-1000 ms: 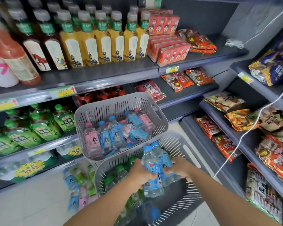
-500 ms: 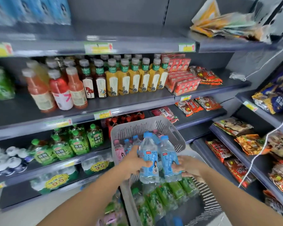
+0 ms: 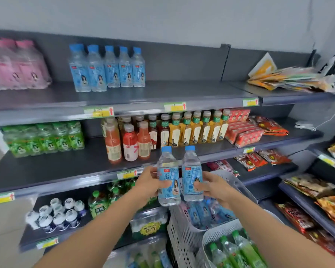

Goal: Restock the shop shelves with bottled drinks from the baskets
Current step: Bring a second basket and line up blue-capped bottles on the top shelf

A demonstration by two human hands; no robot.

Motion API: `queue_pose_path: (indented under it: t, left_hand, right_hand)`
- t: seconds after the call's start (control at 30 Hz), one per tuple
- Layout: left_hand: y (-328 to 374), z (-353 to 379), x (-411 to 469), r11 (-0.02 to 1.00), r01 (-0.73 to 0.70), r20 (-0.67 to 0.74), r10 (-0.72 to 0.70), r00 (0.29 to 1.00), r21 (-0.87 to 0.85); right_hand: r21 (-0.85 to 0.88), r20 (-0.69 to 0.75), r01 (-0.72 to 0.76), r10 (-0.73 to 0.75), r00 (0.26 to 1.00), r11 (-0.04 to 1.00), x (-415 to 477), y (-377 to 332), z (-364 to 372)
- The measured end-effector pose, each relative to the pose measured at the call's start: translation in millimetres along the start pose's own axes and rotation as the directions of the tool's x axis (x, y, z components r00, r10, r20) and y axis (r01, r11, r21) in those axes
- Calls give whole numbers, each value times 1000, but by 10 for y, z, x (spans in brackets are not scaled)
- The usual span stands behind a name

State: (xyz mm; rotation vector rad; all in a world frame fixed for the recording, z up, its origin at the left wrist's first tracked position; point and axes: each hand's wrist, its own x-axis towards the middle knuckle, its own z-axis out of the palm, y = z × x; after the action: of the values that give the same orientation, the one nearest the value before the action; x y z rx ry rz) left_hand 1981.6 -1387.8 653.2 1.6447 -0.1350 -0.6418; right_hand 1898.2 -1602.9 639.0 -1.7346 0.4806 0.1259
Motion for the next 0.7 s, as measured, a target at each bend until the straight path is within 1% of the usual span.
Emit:
queue_pose_path:
  t: [0.13, 0.33, 0.53, 0.7]
  left_hand:
    - [217, -310, -21, 998, -53, -40, 52, 998, -27]
    - [549, -592, 20, 988, -146, -123, 140, 982, -41]
    - [935, -802, 83, 962, -260, -219, 237, 947, -83]
    - [1324, -1002, 114, 928, -351, -249, 312, 917, -127]
  right_hand:
    - [-17, 17, 85, -85, 996, 996, 110, -387, 245]
    - [53, 51, 204, -207, 977, 977, 311, -921, 360]
    - [109, 78, 336, -344, 936, 936, 543, -1466, 409]
    - [162, 79, 406, -422, 903, 900, 753, -1915, 529]
